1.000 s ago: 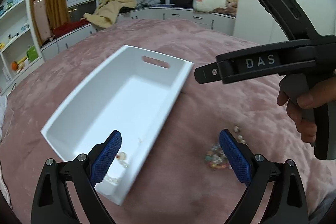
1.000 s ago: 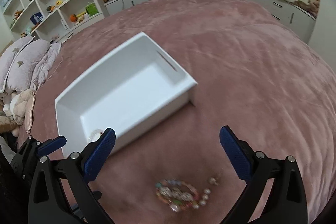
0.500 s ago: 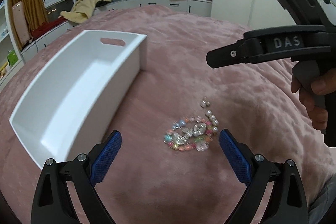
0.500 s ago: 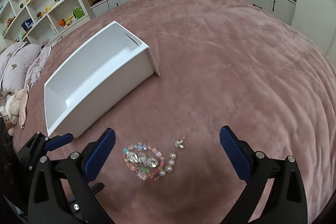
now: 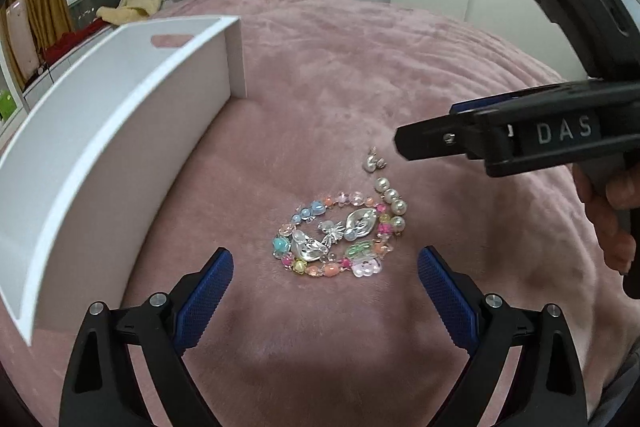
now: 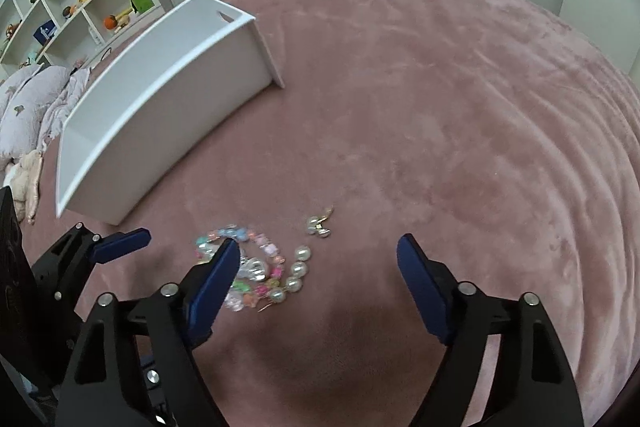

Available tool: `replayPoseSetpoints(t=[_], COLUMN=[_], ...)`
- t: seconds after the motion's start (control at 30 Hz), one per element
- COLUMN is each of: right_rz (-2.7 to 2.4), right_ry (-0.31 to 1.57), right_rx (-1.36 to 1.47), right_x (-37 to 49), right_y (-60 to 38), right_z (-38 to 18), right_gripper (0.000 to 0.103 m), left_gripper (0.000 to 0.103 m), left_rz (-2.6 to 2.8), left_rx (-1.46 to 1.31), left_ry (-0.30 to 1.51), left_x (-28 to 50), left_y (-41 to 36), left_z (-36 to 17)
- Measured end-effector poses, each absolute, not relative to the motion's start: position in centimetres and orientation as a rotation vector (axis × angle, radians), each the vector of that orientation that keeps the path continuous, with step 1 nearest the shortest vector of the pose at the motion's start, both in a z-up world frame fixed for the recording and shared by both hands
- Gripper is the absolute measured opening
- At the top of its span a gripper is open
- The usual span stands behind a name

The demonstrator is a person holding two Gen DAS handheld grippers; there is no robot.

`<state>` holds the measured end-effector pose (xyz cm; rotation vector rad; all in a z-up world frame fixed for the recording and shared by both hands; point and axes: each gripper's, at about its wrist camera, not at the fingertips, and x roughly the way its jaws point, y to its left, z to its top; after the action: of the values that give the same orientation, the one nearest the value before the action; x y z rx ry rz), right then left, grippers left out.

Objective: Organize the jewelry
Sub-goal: 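Close the left gripper on the colorful bead bracelet while the right gripper grasps another pearl earring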

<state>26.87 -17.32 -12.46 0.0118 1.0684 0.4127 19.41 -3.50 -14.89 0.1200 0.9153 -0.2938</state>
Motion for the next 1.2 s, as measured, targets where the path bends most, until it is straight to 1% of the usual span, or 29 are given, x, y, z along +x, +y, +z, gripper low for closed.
replayPoseSetpoints(t=[0.07,0.13,0.2,0.3,0.43,0.47,0.5,0.53,0.57,0.6,0.63,0.67,0.7,0.73,0.8,0.9,1.0,1.13,1.2], right_rz=[0.398,0.39,0.393,0.394,0.392,0.39,0.383,0.377,0.377,0.377,0.375,0.374,0.376,0.381,0.382,0.382,0.384,0.382,0.376], right_ry=[1.054,1.048,1.036,1.043,1.064,1.071,1.079,1.084,1.08,1.076,1.075,1.071,1.068,1.064,1.055,1.051,1.042,1.026,1.024], right_rx=[0.013,0.019,0.018,-0.016,-0.107,-0.119,-0.128,-0.132,-0.131,-0.125,-0.119,-0.108,-0.105,-0.105,-0.113,-0.115,-0.104,-0.079,-0.075], right_x=[27.3,27.9,28.2,28.6,28.6,28.6,28.7,28.9,28.9,29.0,29.0,29.2,29.2,29.3,29.2,29.2,28.9,28.7,28.8], right_y=[-17.6,-17.6,-17.4,-16.4,-14.9,-14.8,-14.8,-15.0,-15.1,-15.2,-15.3,-15.4,-15.4,-15.4,-15.3,-15.3,-15.4,-15.9,-16.1], right_z=[-12.9,-13.3,-13.8,-14.7,-16.2,-16.6,-17.2,-17.6,-17.9,-18.1,-18.1,-18.0,-17.8,-17.7,-17.4,-17.3,-16.8,-16.1,-16.0], right_gripper=[0.076,0.068,0.067,0.064,0.061,0.058,0.052,0.049,0.049,0.044,0.037,0.032,0.023,0.016,0.016,0.016,0.016,0.016,0.016], left_gripper=[0.095,0.093,0.086,0.08,0.078,0.075,0.07,0.068,0.063,0.059,0.057,0.053,0.051,0.05,0.043,0.037,0.032,0.028,0.022], left_rz=[-0.281,-0.268,-0.255,-0.253,-0.257,-0.259,-0.262,-0.269,-0.272,-0.272,-0.272,-0.272,-0.273,-0.274,-0.273,-0.27,-0.268,-0.273,-0.276], left_rx=[0.112,0.111,0.11,0.109,0.111,0.106,0.102,0.096,0.095,0.099,0.103,0.104,0.103,0.102,0.101,0.1,0.11,0.118,0.122], left_ry=[0.926,0.928,0.929,0.939,0.95,0.949,0.949,0.95,0.952,0.95,0.948,0.948,0.95,0.952,0.955,0.962,0.961,0.961,0.959], left_x=[19.9,20.3,20.8,21.3,21.7,21.7,21.7,21.7,21.6,21.5,21.4,21.3,21.2,21.2,21.1,21.0,20.7,20.5,20.4], left_y=[-3.4,-3.4,-3.4,-3.6,-3.9,-3.9,-3.9,-4.0,-4.1,-4.1,-4.2,-4.2,-4.2,-4.2,-4.1,-3.8,-3.7,-3.6,-3.4], left_z=[-15.6,-16.1,-16.5,-17.2,-18.0,-18.0,-18.0,-18.0,-18.0,-17.9,-17.9,-17.9,-18.0,-17.9,-17.8,-17.7,-17.5,-17.2,-17.2])
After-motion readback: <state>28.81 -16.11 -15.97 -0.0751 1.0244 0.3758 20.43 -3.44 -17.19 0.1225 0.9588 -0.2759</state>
